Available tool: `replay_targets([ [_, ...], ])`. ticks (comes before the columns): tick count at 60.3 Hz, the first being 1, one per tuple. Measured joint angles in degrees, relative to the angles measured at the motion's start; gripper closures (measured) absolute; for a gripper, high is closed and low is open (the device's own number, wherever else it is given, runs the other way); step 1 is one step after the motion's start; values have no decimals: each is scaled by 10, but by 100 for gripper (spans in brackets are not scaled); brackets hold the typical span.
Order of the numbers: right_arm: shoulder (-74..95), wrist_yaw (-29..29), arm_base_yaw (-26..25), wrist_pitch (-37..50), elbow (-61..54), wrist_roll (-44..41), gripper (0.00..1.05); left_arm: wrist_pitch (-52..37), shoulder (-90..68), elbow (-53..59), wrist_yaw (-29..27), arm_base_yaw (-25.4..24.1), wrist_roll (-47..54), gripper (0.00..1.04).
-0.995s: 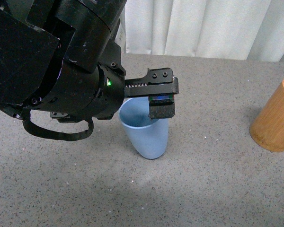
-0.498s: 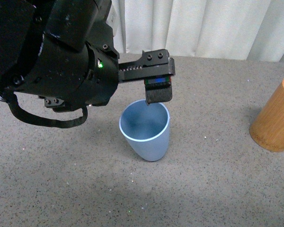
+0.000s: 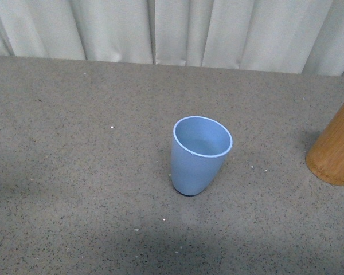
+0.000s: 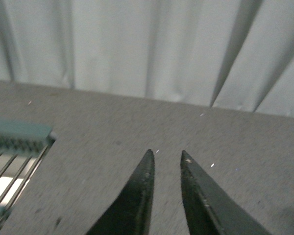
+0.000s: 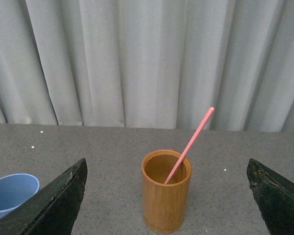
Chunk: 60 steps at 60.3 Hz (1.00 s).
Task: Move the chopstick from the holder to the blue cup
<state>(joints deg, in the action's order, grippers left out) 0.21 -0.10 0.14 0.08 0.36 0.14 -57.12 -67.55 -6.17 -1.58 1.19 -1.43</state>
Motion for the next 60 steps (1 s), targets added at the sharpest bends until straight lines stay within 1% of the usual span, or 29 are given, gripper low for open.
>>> replay_targets([
  [1,0,0,0,0,0,0,10,12,16,7,0,-3,0,88],
  [3,0,0,0,0,0,0,10,71,86,33,4,-10,1,95],
  [4,0,0,0,0,0,0,10,130,153,49,9,-10,2,100],
  [7,0,0,0,0,0,0,10,287,311,50,15,-10,5,101],
  [8,0,0,0,0,0,0,10,315,342,50,17,-10,5,101],
  [9,0,0,0,0,0,0,10,367,397,50,17,-10,6,101],
  [14,0,2,0,0,-1,0,10,516,582,50,16,-10,9,101],
  [16,0,2,0,0,-1,0,10,547,622,50,16,-10,9,101],
  [22,0,1,0,0,-1,0,10,569,669,50,16,-10,10,101],
  [37,0,0,0,0,-1,0,10,570,673,50,16,-10,9,101],
  [39,0,0,0,0,-1,0,10,570,673,50,16,-10,10,96],
  [43,1,3,0,-1,-1,2,10,570,673,50,16,-10,10,80],
  [45,9,29,8,-19,6,17,10,570,673,50,16,-10,10,74],
  [46,21,53,12,-35,13,34,10,570,673,50,16,-10,10,71],
  [48,55,83,7,-26,17,80,10,570,673,50,15,-10,10,64],
  [50,96,81,-17,12,17,121,10,571,673,50,15,-10,10,57],
  [52,147,64,-55,64,19,163,10,571,673,50,16,-10,10,49],
  [53,161,59,-66,77,20,174,10,571,673,50,15,-10,10,48],
  [56,258,47,-125,155,34,218,10,571,673,50,16,-10,10,37],
  [57,275,46,-132,168,38,225,10,571,673,50,16,-10,10,35],
  [60,377,47,-160,239,61,242,10,571,673,50,16,-10,10,24],
])
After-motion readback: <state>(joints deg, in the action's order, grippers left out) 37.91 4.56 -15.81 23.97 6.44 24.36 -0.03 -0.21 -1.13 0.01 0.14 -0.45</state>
